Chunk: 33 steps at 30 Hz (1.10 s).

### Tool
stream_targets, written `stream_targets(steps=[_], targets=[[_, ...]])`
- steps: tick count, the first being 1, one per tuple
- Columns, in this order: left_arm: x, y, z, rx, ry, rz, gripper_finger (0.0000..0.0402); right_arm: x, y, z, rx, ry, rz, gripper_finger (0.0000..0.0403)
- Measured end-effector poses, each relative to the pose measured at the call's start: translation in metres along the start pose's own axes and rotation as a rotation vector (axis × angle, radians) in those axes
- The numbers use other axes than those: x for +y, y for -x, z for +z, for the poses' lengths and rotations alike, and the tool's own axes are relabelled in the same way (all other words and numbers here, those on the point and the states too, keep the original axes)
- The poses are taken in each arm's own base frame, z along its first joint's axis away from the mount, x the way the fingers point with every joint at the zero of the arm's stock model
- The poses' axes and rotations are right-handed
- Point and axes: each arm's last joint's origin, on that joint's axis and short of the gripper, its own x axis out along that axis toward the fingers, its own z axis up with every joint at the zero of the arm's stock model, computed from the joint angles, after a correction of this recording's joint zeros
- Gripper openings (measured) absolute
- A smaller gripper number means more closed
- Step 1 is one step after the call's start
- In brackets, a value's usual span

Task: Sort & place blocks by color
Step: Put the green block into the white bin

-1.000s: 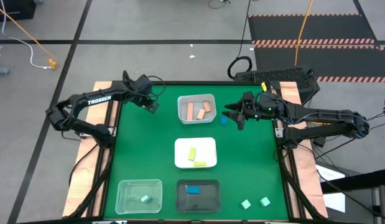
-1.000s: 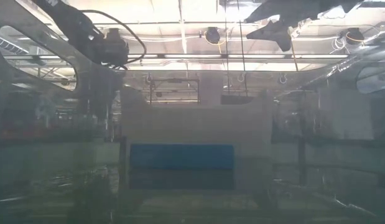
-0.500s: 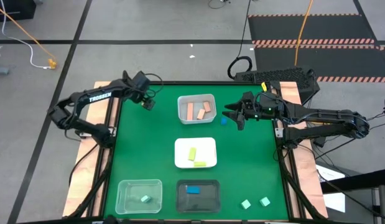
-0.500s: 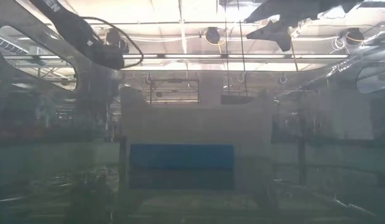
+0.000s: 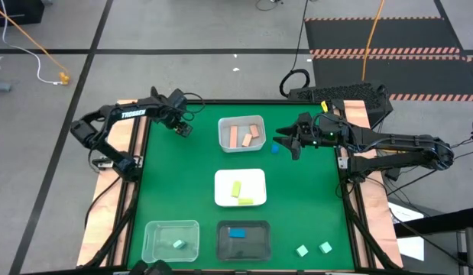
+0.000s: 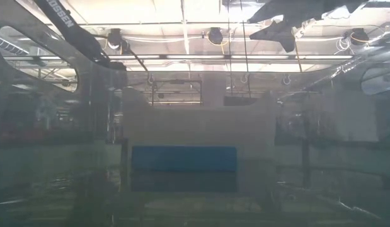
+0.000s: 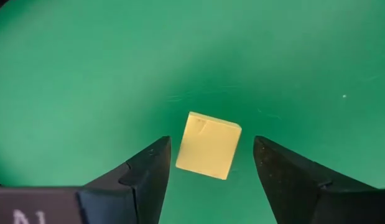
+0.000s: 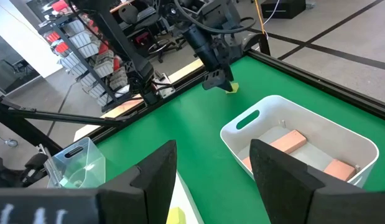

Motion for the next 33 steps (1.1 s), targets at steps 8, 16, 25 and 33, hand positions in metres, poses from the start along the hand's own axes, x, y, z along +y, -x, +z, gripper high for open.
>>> stream_targets(steps=[8,16,25,33], targets=[[0.000,-0.011,0.004,-0.001,-0.018,0.032,0.0227,0.000,0.000,0.000,0.000,0.000,0.000,0.0192],[0.000,-0.011,0.004,0.000,-0.015,0.034,0.0218,0.000,0.000,0.000,0.000,0.000,0.000,0.0192],[0.000,-0.009,0.002,0.015,-0.024,0.038,0.0121,0.000,0.000,0.000,0.000,0.000,0.000,0.0192],[0.000,0.007,-0.003,0.000,0.011,0.034,0.0121,0.000,0.000,0.000,0.000,0.000,0.000,0.0192]])
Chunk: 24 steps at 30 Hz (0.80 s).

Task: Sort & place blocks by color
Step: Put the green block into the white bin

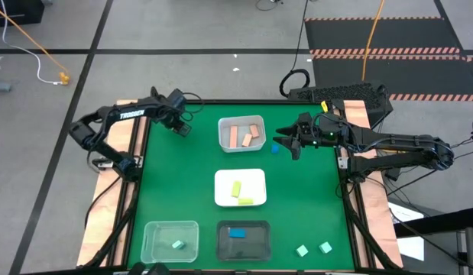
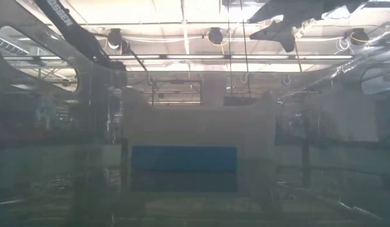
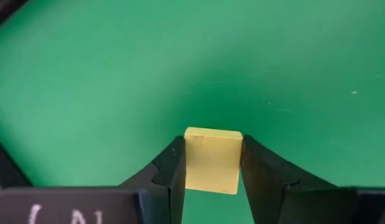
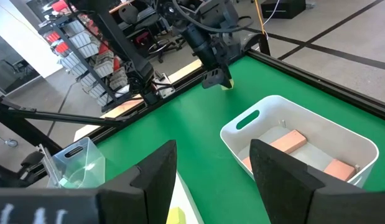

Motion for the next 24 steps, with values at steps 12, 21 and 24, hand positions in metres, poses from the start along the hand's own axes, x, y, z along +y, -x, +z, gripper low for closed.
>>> stream_targets(steps=[12,21,24], targets=[[-0.014,0.085,-0.016,-0.356,0.030,-0.170,0.0122,0.000,0.000,0.000,0.000,0.000,0.000,0.0192],[-0.031,0.163,-0.040,-0.829,-0.022,-0.376,0.0123,0.000,0.000,0.000,0.000,0.000,0.000,0.0192],[-0.037,0.179,-0.047,-0.927,-0.021,-0.467,0.0123,0.000,0.000,0.000,0.000,0.000,0.000,0.0192]])
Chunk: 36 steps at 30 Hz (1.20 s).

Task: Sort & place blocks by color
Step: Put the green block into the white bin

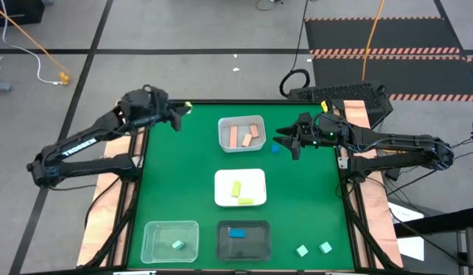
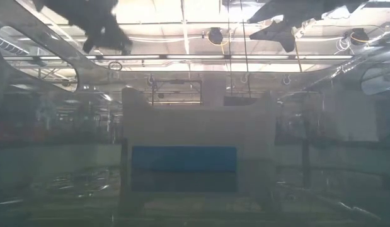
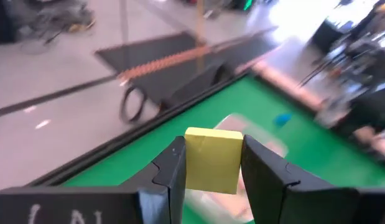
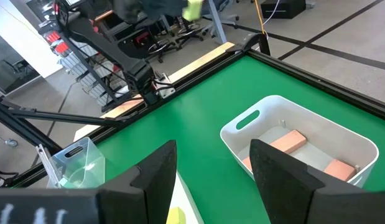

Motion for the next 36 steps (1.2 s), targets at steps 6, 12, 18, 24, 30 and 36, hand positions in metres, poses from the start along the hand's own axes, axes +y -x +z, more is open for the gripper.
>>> stream_targets(steps=[6,12,18,24,30,36], targets=[[-0.030,0.004,0.004,-0.075,0.065,-0.180,0.0123,0.000,0.000,0.000,0.000,0.000,0.000,0.0192],[-0.067,-0.004,0.006,-0.140,0.168,-0.392,0.0123,0.000,0.000,0.000,0.000,0.000,0.000,0.0192],[-0.111,-0.012,0.011,-0.298,0.248,-0.651,0.0123,0.000,0.000,0.000,0.000,0.000,0.000,0.0192],[-0.147,-0.022,-0.006,-0.337,0.319,-0.717,0.0123,0.000,0.000,0.000,0.000,0.000,0.000,0.0192],[-0.176,-0.034,-0.041,-0.242,0.339,-0.637,0.0123,0.000,0.000,0.000,0.000,0.000,0.000,0.0192],[-0.197,-0.039,-0.071,-0.143,0.349,-0.625,0.0123,0.000,0.000,0.000,0.000,0.000,0.000,0.0192]])
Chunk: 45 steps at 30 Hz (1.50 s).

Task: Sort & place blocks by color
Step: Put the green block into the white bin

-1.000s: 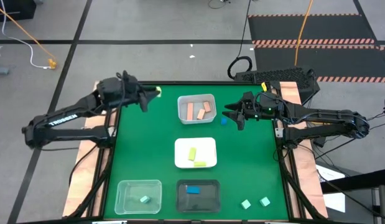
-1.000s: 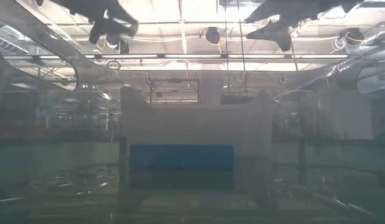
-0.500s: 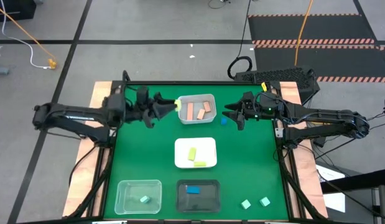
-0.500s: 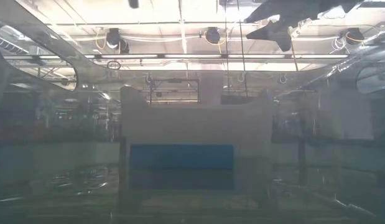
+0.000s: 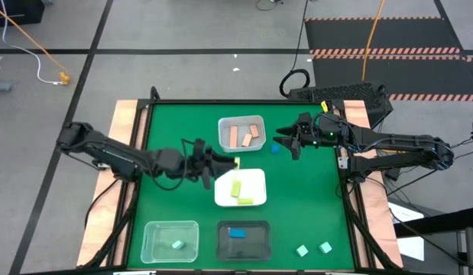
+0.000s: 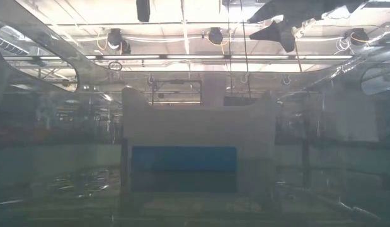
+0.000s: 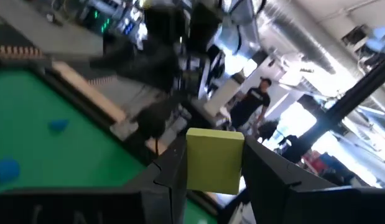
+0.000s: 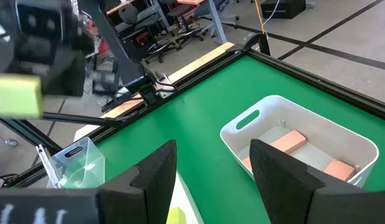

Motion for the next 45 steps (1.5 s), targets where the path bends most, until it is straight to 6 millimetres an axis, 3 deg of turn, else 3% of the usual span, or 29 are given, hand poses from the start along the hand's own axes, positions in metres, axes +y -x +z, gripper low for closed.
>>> stream_targets(steps=[5,10,22,36,45], targets=[[0.004,-0.006,-0.032,0.112,0.058,0.056,0.0123,0.000,0.000,0.000,0.000,0.000,0.000,0.0192],[0.020,-0.011,-0.064,0.215,0.128,0.197,0.0125,0.000,0.000,0.000,0.000,0.000,0.000,0.0192],[0.055,-0.020,-0.116,0.328,0.225,0.408,0.0128,0.000,0.000,0.000,0.000,0.000,0.000,0.0192],[0.060,-0.018,-0.124,0.349,0.262,0.450,0.0135,0.000,0.000,0.000,0.000,0.000,0.000,0.0192],[0.058,-0.020,-0.123,0.334,0.274,0.429,0.0225,0.000,0.000,0.000,0.000,0.000,0.000,0.0192]])
